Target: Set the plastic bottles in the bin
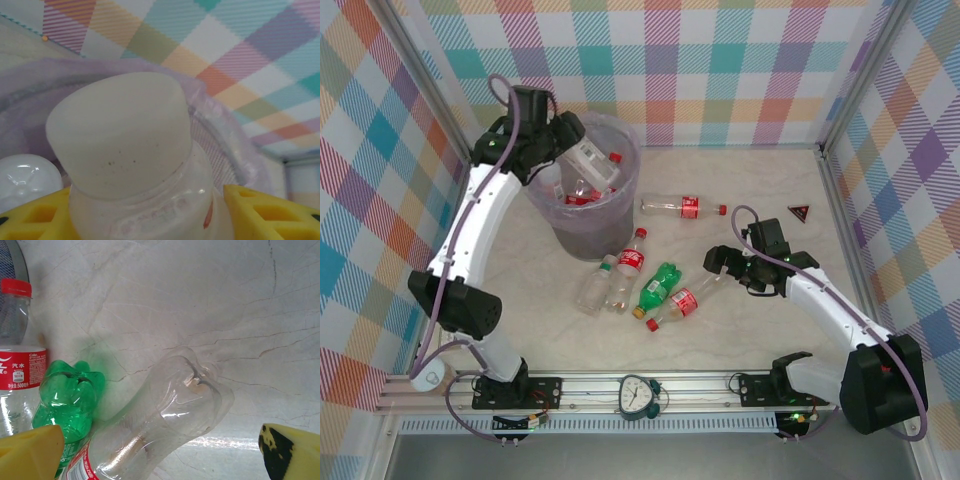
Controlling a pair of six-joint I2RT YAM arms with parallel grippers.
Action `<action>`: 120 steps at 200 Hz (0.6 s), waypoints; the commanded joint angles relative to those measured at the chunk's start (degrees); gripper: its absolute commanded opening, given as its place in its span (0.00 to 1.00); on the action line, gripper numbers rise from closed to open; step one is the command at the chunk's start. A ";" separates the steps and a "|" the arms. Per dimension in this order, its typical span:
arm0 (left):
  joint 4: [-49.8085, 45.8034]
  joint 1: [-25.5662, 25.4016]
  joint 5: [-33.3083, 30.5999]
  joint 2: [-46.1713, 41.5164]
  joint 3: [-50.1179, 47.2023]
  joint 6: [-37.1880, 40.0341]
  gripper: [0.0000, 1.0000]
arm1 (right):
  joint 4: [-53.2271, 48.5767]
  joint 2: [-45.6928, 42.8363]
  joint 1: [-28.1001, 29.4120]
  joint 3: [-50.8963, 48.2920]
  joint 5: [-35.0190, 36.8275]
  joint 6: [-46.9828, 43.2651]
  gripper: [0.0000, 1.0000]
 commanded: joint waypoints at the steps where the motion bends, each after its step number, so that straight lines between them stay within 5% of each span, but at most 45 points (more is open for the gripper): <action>1: -6.03 -2.08 -2.31 2.71 4.58 9.03 0.40 | -0.56 -0.02 -0.07 1.21 1.16 -1.67 1.00; 120: -21.17 -10.00 -11.03 18.04 14.29 31.70 0.41 | -0.31 -0.52 -0.08 -0.46 1.29 -2.18 1.00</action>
